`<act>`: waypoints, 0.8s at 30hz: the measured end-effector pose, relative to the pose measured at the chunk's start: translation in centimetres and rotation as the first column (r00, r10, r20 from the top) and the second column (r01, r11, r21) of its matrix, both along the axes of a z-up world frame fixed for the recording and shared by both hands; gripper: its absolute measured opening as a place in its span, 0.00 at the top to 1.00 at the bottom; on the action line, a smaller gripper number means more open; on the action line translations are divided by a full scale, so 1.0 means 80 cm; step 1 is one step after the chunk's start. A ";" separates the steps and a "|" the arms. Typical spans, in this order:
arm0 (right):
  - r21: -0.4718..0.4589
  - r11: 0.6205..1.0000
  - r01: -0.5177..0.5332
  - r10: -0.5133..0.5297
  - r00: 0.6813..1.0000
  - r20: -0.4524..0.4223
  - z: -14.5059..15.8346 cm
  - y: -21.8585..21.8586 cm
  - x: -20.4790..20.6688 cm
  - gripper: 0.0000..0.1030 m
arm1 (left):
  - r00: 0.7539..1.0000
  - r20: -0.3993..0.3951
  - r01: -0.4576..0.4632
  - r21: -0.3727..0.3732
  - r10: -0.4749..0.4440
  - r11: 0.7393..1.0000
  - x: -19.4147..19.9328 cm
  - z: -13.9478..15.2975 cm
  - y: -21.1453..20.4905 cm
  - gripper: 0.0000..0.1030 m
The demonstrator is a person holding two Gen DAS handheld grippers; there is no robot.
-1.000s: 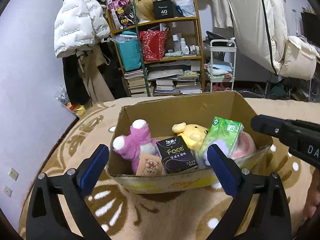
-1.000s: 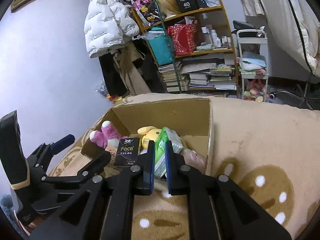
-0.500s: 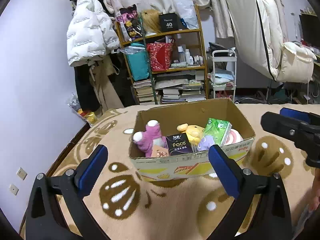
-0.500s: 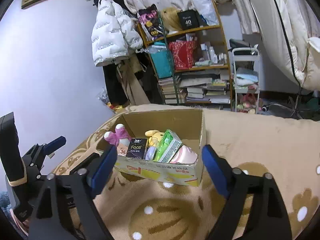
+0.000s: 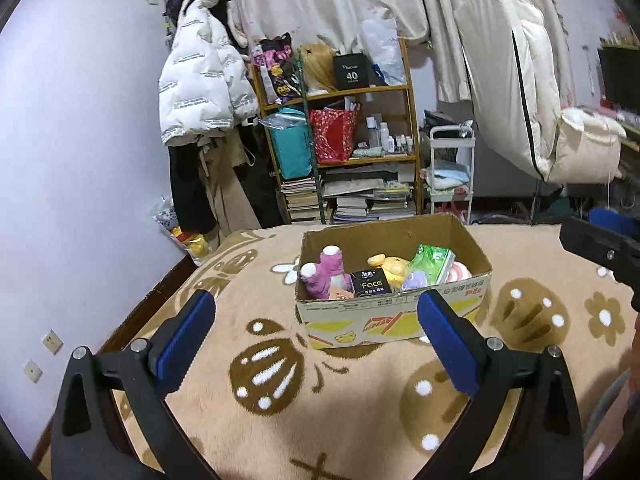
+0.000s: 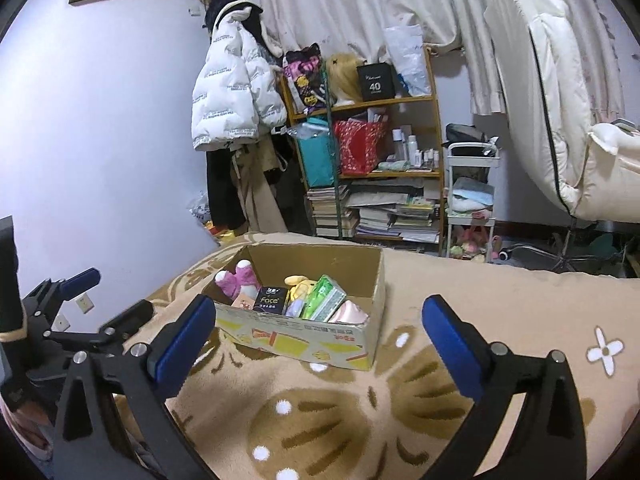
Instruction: Organize soft objects
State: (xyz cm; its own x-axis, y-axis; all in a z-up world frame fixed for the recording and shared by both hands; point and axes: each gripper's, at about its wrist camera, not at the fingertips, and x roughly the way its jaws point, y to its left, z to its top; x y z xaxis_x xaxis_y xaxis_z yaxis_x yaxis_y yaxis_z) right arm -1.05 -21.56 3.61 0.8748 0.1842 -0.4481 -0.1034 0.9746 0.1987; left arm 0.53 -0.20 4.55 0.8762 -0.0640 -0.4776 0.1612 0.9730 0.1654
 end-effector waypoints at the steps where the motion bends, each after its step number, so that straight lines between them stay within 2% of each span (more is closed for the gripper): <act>1: -0.001 1.000 0.005 -0.005 1.000 -0.001 0.000 0.000 -0.003 0.00 | 1.000 0.003 -0.003 -0.009 0.003 1.000 -0.004 0.003 0.004 0.02; 5: -0.001 0.999 0.032 -0.032 0.999 -0.014 -0.005 -0.003 -0.009 0.00 | 1.000 0.017 -0.012 0.000 0.012 1.000 -0.008 0.002 0.009 0.01; 11: 0.007 0.998 0.058 -0.057 0.998 -0.033 -0.013 -0.009 -0.008 0.00 | 1.000 -0.016 -0.018 -0.013 0.018 1.000 0.003 -0.006 0.016 0.01; 24: 0.044 0.998 0.054 -0.050 0.995 -0.088 -0.027 -0.011 0.005 0.00 | 0.999 -0.026 -0.022 -0.043 0.021 0.999 0.016 -0.015 0.018 0.01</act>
